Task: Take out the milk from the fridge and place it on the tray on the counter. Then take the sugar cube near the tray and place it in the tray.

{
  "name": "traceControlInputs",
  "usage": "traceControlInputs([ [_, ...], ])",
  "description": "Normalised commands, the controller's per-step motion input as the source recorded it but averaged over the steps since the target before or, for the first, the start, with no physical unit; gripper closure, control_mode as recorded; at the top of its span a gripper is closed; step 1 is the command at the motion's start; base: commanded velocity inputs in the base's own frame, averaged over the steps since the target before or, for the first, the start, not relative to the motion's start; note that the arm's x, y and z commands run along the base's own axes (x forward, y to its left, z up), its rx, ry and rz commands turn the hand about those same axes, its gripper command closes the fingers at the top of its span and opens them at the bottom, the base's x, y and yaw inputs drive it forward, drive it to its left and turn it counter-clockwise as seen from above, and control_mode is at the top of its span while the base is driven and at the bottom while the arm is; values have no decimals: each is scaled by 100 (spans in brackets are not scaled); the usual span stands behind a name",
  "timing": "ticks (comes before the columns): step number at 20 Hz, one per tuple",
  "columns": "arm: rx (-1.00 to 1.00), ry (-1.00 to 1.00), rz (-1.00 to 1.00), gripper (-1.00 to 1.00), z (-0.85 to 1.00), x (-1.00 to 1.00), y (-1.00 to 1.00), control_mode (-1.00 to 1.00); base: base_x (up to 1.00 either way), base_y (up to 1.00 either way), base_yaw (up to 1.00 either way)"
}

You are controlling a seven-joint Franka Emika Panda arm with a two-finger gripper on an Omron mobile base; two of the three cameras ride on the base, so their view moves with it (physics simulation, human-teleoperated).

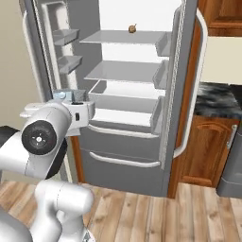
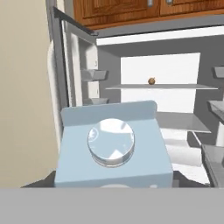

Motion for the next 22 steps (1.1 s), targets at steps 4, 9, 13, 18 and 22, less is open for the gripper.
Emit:
traceControlInputs([
  [4,0,0,0,100,0,0,0,100,-74,-50,-43],
  [9,0,0,0,100,0,0,0,100,0,-20,-93],
  [13,0,0,0,100,0,0,0,100,0,0,-100],
  [18,0,0,0,100,0,0,0,100,0,1,-100],
  [22,0,0,0,100,0,0,0,100,0,3,-100],
])
